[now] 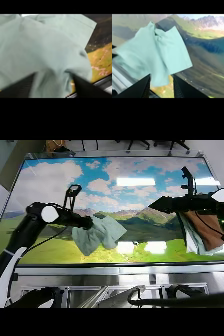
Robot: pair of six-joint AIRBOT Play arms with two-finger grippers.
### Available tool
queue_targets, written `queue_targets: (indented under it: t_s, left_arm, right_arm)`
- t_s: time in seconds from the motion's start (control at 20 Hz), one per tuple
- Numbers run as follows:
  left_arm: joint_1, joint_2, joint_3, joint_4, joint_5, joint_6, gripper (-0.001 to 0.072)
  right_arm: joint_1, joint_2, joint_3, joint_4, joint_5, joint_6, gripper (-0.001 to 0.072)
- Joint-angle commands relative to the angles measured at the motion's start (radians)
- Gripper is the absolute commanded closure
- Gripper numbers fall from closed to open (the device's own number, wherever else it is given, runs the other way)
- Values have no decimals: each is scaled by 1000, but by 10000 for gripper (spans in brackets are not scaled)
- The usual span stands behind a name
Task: Fold the shirts.
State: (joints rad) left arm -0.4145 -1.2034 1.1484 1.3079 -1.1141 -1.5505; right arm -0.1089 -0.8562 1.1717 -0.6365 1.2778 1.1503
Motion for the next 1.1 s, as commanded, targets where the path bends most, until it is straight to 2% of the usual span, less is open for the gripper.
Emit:
queue_targets:
  t_s: [0.0, 0.05, 0.1, 0.2, 0.25, 0.35, 0.5, 0.6, 0.8, 0.9, 1.05]
  left_arm:
    - [27, -87, 76, 1, -151, 0, 43]
    - [59, -87, 123, 1, -214, 21, 42]
    - [96, -79, 159, 2, -264, 45, 43]
    - [172, -30, 135, 3, -277, 51, 42]
    - [208, 3, 79, 8, -257, 51, 43]
    - [280, 71, -87, 8, -204, 55, 43]
    - [360, 145, -352, -6, -95, 55, 43]
    - [389, 170, -483, -103, -8, 97, 43]
    - [401, 119, -602, -376, 154, 240, 43]
    - [401, 53, -613, -487, 196, 313, 43]
    - [401, -42, -612, -573, 233, 393, 59]
  right_arm:
    - [-2, -30, -2, -2, 13, 0, 297]
    - [-1, -45, -8, -2, 13, 1, 182]
    - [-1, -61, -22, -2, 13, 1, 191]
    - [2, -92, -70, 6, 8, 0, 192]
    - [12, -110, -103, 5, -2, -11, 193]
    - [47, -152, -167, 5, -42, -57, 302]
    - [137, -243, -212, 5, -149, -82, 308]
    - [216, -320, -211, 9, -232, -94, 308]
    - [333, -429, -211, 40, -391, -112, 308]
    - [352, -451, -209, 58, -434, -112, 310]
    - [367, -466, -209, 135, -472, -169, 317]
